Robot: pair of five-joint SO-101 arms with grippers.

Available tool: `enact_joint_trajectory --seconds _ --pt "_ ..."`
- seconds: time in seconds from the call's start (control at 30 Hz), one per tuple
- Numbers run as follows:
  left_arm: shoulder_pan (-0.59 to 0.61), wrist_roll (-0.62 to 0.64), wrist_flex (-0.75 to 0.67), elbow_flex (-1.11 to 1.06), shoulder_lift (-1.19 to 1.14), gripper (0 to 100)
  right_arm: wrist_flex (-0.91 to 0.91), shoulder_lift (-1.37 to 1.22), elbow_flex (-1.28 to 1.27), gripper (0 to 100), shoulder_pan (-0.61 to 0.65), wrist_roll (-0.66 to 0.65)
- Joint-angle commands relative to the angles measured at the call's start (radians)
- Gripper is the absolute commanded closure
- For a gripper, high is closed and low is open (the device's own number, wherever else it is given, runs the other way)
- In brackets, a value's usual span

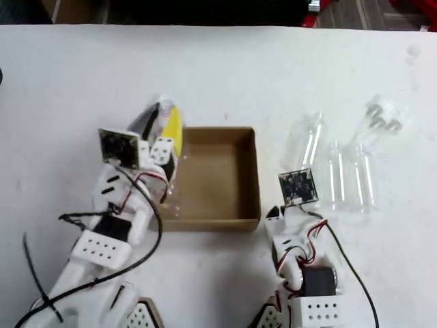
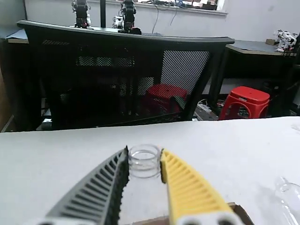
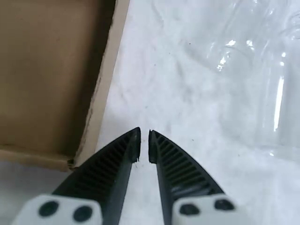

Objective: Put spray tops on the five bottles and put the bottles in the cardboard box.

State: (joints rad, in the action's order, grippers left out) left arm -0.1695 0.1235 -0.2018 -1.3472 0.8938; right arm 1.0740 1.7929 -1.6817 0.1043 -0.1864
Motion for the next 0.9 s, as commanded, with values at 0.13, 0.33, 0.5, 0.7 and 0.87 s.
enact_joint_trajectory --seconds 0.13,0.33,0.5,0.7,0.87 --pt "-0.018 -0.132 -0.255 0.069 -0.291 98 0.004 0.007 -0.009 98.4 -0.013 0.003" --pt "0.021 -0.132 -0.334 0.064 -0.337 98 0.004 0.007 -0.009 98.4 -0.013 0.003" --pt "0.018 -0.132 -0.336 0.041 -0.343 98 0.004 0.007 -0.009 98.4 -0.013 0.003" --pt "0.025 -0.132 -0.334 0.038 -0.343 98 0.004 0.007 -0.009 98.4 -0.013 0.003" --pt "0.025 -0.132 -0.333 0.037 -0.343 98 0.004 0.007 -0.009 98.4 -0.013 0.003"
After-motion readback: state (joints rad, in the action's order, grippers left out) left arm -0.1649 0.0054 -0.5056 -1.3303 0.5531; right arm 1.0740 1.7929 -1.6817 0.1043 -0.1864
